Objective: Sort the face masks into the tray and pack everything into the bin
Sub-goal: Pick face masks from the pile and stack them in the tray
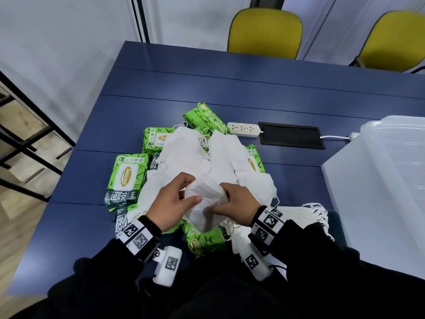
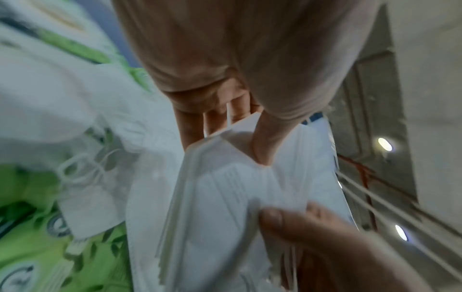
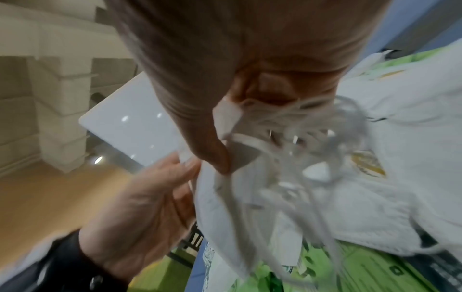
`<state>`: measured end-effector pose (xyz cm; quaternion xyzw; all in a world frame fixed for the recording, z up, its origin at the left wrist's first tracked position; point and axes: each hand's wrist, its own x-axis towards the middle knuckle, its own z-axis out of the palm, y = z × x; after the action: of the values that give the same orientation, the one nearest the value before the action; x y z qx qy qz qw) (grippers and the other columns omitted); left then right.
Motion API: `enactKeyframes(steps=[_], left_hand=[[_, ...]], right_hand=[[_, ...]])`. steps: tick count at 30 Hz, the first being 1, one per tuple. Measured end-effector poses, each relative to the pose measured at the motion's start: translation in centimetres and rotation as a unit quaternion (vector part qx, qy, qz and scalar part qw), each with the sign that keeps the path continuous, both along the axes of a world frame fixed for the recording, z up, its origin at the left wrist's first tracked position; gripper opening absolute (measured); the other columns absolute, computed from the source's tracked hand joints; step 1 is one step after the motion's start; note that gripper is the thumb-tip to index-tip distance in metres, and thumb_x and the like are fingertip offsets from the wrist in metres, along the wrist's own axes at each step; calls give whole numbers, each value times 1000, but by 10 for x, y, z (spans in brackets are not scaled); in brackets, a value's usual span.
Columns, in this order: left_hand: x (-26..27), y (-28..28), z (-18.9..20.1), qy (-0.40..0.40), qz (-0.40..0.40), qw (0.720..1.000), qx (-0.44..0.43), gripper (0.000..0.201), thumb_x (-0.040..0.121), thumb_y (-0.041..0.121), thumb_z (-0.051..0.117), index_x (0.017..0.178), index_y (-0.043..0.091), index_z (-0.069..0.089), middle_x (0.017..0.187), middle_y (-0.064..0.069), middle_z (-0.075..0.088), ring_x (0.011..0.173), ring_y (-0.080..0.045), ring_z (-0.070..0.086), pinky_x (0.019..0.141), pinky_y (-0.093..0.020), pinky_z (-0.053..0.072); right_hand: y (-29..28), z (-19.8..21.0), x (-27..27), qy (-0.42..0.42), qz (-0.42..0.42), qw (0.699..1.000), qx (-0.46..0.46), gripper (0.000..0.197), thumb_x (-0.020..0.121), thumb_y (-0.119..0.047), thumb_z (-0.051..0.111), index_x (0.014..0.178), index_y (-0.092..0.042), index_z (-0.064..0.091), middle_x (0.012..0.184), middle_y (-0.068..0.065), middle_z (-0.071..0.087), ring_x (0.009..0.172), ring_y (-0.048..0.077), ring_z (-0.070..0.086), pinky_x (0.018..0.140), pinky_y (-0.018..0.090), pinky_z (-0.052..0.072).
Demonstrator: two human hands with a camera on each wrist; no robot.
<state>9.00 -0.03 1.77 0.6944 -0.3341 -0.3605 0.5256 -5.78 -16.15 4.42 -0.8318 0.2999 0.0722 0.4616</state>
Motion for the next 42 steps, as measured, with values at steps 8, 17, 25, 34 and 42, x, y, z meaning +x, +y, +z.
enactKeyframes(steps=[8, 17, 25, 34, 42], left_hand=[[-9, -4, 3, -51, -118, 991, 36, 49, 76, 28, 88, 118, 28, 64, 113, 9, 70, 107, -9, 66, 94, -33, 52], [-28, -19, 7, -30, -155, 987, 16, 27, 75, 24, 92, 87, 15, 69, 82, 0, 70, 80, -12, 65, 73, -30, 45], [-63, -60, 14, 57, -88, 994, -30, 34, 70, 21, 88, 85, 4, 62, 73, -10, 63, 69, -18, 56, 63, -31, 44], [-109, -122, 31, 14, -102, 994, -38, 34, 70, 26, 88, 86, 11, 62, 79, -2, 65, 71, -19, 58, 67, -39, 49], [-190, -155, 27, -31, -76, 996, -35, 27, 74, 21, 88, 83, 25, 62, 77, 11, 67, 70, -11, 60, 64, -33, 50]], right_hand=[[-10, -5, -26, 12, 87, 996, -27, 26, 77, -36, 84, 88, -14, 74, 67, 4, 62, 62, 4, 49, 60, 25, 37], [-39, 15, -95, -51, -153, 946, 282, 12, 71, -8, 74, 77, 1, 69, 82, 19, 66, 77, 23, 63, 72, 26, 51], [-49, 39, -136, -175, -302, 842, 411, 17, 83, -16, 64, 75, -3, 55, 46, -3, 36, 47, 14, 23, 63, 33, 27], [-103, 44, -183, -203, -219, 928, 223, 52, 77, 8, 79, 124, -8, 65, 88, 11, 62, 67, 12, 53, 61, 22, 42], [-138, 18, -230, -36, -47, 995, -75, 63, 53, -55, 85, 107, -33, 62, 103, -8, 61, 99, 12, 61, 84, 25, 43]])
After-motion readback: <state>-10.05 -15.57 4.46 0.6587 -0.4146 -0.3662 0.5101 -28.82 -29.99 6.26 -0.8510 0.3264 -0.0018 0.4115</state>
